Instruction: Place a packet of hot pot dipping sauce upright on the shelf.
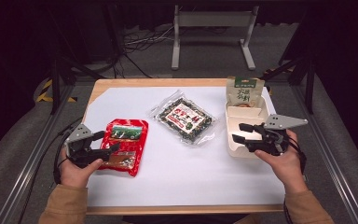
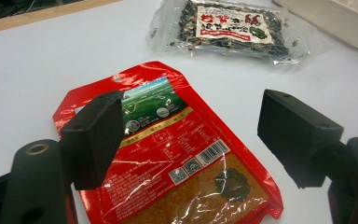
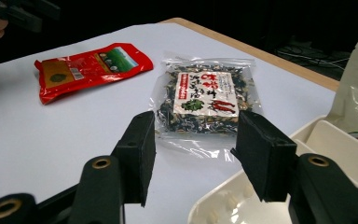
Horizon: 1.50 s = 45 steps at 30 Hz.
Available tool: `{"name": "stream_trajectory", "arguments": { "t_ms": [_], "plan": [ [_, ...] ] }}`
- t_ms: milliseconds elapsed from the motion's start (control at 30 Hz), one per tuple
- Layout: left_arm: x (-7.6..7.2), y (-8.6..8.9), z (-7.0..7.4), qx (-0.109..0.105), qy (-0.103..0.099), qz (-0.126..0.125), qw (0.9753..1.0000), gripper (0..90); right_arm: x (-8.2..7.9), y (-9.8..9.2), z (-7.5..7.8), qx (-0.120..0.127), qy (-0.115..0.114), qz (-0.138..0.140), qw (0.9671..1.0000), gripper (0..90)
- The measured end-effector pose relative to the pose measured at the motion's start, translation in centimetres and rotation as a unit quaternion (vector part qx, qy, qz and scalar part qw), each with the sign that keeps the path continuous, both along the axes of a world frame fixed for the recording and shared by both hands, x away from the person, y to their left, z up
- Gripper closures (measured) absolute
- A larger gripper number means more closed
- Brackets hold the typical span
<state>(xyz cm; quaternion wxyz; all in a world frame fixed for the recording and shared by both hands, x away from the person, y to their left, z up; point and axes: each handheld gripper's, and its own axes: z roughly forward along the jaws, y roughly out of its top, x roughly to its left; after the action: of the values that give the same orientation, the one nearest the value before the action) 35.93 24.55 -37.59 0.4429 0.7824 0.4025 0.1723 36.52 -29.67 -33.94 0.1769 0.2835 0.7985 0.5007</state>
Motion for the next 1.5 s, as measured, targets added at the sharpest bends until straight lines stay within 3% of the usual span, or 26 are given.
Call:
{"name": "stream_trajectory", "arguments": {
  "t_ms": [133,600,633,667,833,1033,1200,1333,1500],
  "plan": [
    [0.4,-0.3,0.3,0.025,0.012,0.005,0.9996,24.3,-0.1,0.3,-0.2,0.0,0.004,0.007,1.0,47.2],
    [4.2,-0.2,1.1,0.009,0.032,-0.002,0.9994,20.1,-0.1,1.0,-0.5,-0.004,0.004,0.023,0.9997,45.4],
    [4.8,-0.1,1.1,0.001,0.046,-0.002,0.9989,20.1,0.0,1.0,-0.5,-0.005,0.004,0.024,0.9997,45.2],
    [4.8,-0.1,1.1,0.001,0.046,-0.002,0.9989,20.1,0.0,1.0,-0.5,-0.005,0.004,0.024,0.9997,45.2],
    [7.1,0.7,0.7,-0.024,0.061,0.03,0.9974,20.1,0.1,1.2,-0.9,-0.009,0.006,0.026,0.9996,43.9],
    [8.5,1.2,0.2,-0.029,0.061,0.05,0.9965,18.6,0.2,1.3,-1.1,-0.01,0.007,0.027,0.9996,43.0],
    [9.2,1.6,-0.3,-0.03,0.063,0.066,0.9954,18.8,0.2,1.5,-1.2,-0.013,0.008,0.028,0.9995,42.7],
    [9.8,1.9,-0.8,-0.021,0.047,0.09,0.9946,24.4,0.2,1.6,-1.3,-0.012,0.01,0.03,0.9994,42.3],
    [10.8,2.0,-1.8,-0.01,0.068,0.096,0.993,25.2,0.1,1.7,-1.7,-0.017,0.013,0.031,0.9993,42.3]
  ]
}}
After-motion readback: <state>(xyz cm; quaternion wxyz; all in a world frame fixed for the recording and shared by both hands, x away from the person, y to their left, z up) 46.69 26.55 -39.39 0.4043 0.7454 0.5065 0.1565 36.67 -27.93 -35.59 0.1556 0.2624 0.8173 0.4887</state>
